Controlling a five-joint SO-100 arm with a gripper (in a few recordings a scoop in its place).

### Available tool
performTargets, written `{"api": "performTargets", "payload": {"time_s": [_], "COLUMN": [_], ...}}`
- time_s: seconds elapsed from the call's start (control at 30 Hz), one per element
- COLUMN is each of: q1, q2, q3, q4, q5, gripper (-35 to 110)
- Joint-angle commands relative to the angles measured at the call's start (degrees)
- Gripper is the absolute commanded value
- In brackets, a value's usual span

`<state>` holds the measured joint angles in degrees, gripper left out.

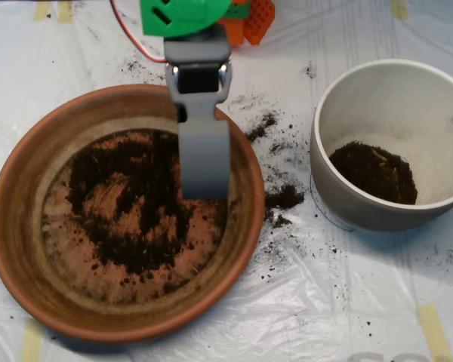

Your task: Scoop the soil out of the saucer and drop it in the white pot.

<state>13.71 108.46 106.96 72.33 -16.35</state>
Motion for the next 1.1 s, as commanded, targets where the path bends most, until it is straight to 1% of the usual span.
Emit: {"api": "performTargets", "payload": {"time_s": [0.0,0.1,0.23,0.53,0.77,1.07], "q1": [5.54,8.53,11.07,11.95,10.55,9.40], "q2": [1.14,-4.92,-13.10,-26.10,-33.57,-39.29], "q3": [5.98,7.47,4.66,-9.14,-19.78,-24.43], "q4": [-6.06,-9.05,-9.84,-3.96,1.76,5.10], "q5": [-2.55,-4.31,-5.80,-6.50,-5.19,-5.71], "gripper": [53,57,60,63,62,59]}}
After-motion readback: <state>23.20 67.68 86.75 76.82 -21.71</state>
